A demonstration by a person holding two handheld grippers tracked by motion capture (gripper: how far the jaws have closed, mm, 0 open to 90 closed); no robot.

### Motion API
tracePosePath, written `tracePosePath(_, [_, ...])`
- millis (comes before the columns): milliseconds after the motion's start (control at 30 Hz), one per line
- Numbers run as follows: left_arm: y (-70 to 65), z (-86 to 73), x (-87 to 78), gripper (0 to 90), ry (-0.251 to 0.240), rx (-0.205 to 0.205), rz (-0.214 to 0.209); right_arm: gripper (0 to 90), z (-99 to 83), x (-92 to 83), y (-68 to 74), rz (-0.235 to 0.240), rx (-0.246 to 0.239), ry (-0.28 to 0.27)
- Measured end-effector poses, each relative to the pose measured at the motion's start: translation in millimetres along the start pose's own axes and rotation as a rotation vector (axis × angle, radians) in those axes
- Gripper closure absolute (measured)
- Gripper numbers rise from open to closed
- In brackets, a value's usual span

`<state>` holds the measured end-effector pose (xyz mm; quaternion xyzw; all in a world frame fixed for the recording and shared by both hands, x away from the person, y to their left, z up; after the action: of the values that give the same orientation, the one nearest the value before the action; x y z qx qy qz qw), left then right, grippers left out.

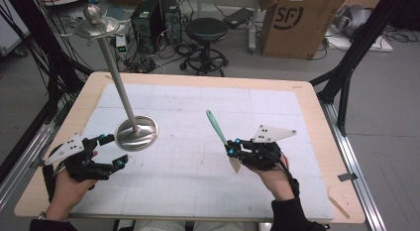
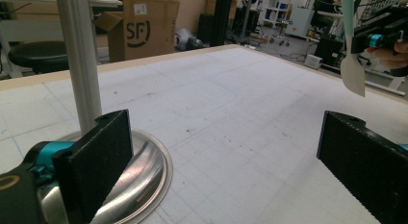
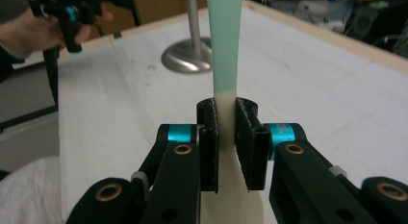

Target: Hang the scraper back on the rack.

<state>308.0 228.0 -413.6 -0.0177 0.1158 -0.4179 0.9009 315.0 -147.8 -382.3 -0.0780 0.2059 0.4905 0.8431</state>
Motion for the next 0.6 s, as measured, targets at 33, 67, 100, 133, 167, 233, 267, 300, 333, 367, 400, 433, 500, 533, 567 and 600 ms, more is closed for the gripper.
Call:
tracePosePath(33, [-0.2, 0.0, 0.6, 6.0, 0.001, 0.000, 0.000, 80.4, 3.0, 0.2, 1.2, -0.007, -0.001, -0.019])
tracePosePath(67, [-0.4, -0.3, 1.1, 6.0, 0.003, -0.002, 0.000, 80.4, 9.3, 0.7, 3.0, -0.012, 0.002, -0.059])
tracePosePath(100, [-0.4, -0.4, 1.7, 6.0, 0.003, -0.001, -0.002, 80.4, 9.3, 0.7, 3.0, -0.012, 0.002, -0.059])
tracePosePath(133, [-0.1, -0.7, 2.1, 6.0, 0.006, 0.001, -0.003, 80.4, 12.8, 1.4, 3.4, -0.015, 0.006, -0.081])
tracePosePath(167, [0.3, -1.0, 2.3, 6.0, 0.008, 0.001, 0.000, 80.4, 15.9, 2.4, 3.6, -0.020, 0.014, -0.095])
tracePosePath(233, [0.3, -1.3, 2.3, 6.0, 0.008, -0.002, 0.000, 80.4, 21.3, 6.1, 3.9, -0.029, 0.022, -0.108])
tracePosePath(267, [0.5, -1.4, 2.0, 6.0, 0.007, -0.001, 0.000, 80.4, 23.9, 8.3, 4.5, -0.030, 0.023, -0.112])
tracePosePath(300, [0.4, -1.5, 1.7, 6.0, 0.008, -0.003, 0.000, 80.4, 26.7, 10.8, 4.2, -0.040, 0.025, -0.118])
tracePosePath(333, [0.3, -1.6, 1.3, 6.0, 0.006, -0.006, -0.001, 80.4, 31.7, 15.7, 2.8, -0.078, 0.032, -0.125])
tracePosePath(367, [0.4, -1.9, 1.0, 6.0, 0.006, -0.005, 0.000, 80.4, 31.7, 15.7, 2.8, -0.078, 0.032, -0.125])
tracePosePath(400, [0.5, -2.1, 0.8, 6.0, 0.006, -0.004, 0.000, 80.4, 34.2, 18.2, 2.0, -0.101, 0.039, -0.130])
tracePosePath(433, [0.2, -2.4, 0.4, 6.0, 0.006, -0.005, 0.001, 80.4, 36.8, 20.9, 0.5, -0.122, 0.046, -0.136])
tracePosePath(500, [0.3, -2.5, -0.5, 6.0, 0.004, -0.003, 0.005, 80.4, 42.2, 25.5, -1.0, -0.162, 0.054, -0.149])
tracePosePath(533, [0.3, -2.5, -1.1, 6.0, 0.004, -0.002, 0.006, 80.4, 45.1, 28.3, -1.5, -0.164, 0.058, -0.155])
tracePosePath(567, [0.3, -2.4, -1.6, 6.0, 0.003, -0.002, 0.007, 80.4, 48.1, 31.1, -1.7, -0.164, 0.062, -0.160])
tracePosePath(600, [0.2, -2.4, -1.9, 6.0, 0.002, -0.004, 0.006, 80.4, 51.5, 34.2, -1.8, -0.157, 0.060, -0.166])
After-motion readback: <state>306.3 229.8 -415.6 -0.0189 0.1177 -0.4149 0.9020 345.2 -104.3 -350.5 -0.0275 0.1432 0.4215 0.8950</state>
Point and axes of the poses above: each handheld gripper's, and its own axes: x roughly forward along the jaws, z roughly out of its top, y roughly to its left, the point moved 7 cm from there along x, roughly forward along the jaws, and after that the axes turned 2 degrees about y, right-handed, at the moved point
